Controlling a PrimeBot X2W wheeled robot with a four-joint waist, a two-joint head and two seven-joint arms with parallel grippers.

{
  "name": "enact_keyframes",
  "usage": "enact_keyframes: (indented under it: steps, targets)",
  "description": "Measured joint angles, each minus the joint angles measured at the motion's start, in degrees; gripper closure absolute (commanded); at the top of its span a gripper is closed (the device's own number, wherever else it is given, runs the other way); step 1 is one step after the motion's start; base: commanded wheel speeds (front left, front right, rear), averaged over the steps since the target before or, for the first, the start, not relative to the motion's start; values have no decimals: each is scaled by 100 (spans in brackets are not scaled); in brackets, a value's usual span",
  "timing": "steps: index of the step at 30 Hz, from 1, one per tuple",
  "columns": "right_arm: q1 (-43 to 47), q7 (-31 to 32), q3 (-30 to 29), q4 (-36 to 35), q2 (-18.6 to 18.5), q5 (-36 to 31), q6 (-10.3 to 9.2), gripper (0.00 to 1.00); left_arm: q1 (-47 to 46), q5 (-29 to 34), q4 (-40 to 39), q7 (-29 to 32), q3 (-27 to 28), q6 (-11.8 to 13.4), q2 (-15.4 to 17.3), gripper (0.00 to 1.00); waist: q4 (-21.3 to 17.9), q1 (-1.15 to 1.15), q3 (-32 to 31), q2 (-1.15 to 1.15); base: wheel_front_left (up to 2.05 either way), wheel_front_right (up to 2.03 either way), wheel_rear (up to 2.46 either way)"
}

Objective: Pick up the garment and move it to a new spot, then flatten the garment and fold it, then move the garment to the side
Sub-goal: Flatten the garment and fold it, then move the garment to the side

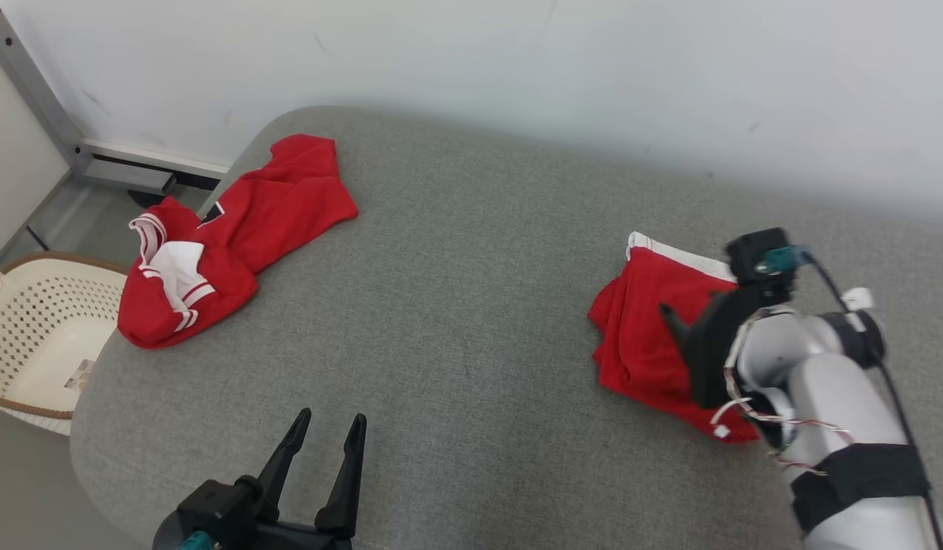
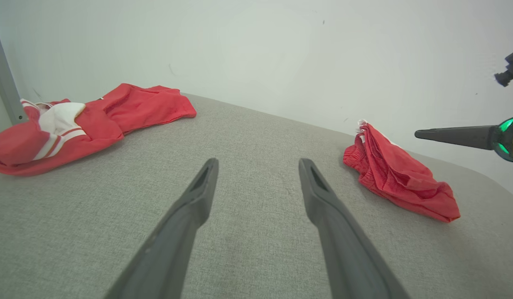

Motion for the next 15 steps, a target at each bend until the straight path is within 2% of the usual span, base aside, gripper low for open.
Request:
enact_keyframes:
  steps: [6,15]
  targets:
    - [205,805,-1105,-352,-8,-478,-2,0,-1,0,-9,0,-24,9,-1,0,-64,0,52,0,0,0,0]
    - [313,1486,-1873,-337,-5,-307,-2,0,-114,1,21,0,-69,-29,-13,0,-103,1,193,0,0,0,0]
